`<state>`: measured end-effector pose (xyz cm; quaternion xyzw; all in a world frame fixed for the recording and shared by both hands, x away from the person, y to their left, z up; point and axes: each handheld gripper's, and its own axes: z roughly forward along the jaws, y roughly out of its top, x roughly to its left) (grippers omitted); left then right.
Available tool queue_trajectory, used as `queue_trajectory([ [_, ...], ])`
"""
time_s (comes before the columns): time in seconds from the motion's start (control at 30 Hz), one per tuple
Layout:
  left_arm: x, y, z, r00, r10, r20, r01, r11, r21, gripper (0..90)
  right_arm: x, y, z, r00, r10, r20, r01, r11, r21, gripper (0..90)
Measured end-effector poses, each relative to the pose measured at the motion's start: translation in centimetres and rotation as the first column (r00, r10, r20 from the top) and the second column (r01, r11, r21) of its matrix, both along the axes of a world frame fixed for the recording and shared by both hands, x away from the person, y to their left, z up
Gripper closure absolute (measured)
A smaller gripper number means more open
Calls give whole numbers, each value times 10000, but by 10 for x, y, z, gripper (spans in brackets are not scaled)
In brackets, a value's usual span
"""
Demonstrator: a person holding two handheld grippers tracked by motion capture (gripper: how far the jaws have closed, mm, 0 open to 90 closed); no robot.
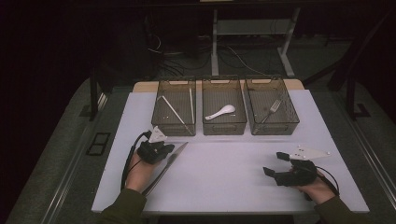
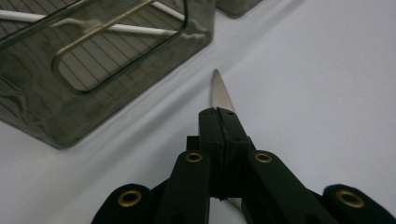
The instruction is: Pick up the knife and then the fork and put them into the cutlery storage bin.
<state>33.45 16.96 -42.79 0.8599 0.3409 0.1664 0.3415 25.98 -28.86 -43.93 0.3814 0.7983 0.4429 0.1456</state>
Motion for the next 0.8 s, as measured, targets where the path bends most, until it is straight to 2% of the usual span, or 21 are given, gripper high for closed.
queue_trajectory([
  [0.23, 14, -8, -13, 9994, -25, -343, 42, 9987, 500, 890, 0, 1, 0, 10000, 88, 37, -88, 10000, -42, 185],
  [0.43, 13, -11, -14, 9985, -164, -522, 181, 9994, 312, 891, 0, 2, 0, 9999, 93, 49, -93, 9999, -58, 185],
  [0.5, 12, -13, -15, 9963, -448, -734, 453, 9990, 51, 891, 0, 2, 0, 9999, 97, 52, -97, 9999, -61, 185],
  [0.57, 11, -17, -15, 9942, -780, -735, 785, 9969, 35, 891, 0, 2, 0, 9999, 100, 68, -100, 9999, -54, 185],
  [0.73, 4, -30, -14, 9810, -1653, -1016, 1636, 9862, -244, 891, 0, 2, 0, 9999, 101, 95, -100, 9999, -40, 185],
  [0.8, 1, -35, -14, 9768, -1899, -987, 1891, 9818, -178, 891, 0, 2, 0, 9999, 116, 83, -116, 9999, -38, 185],
])
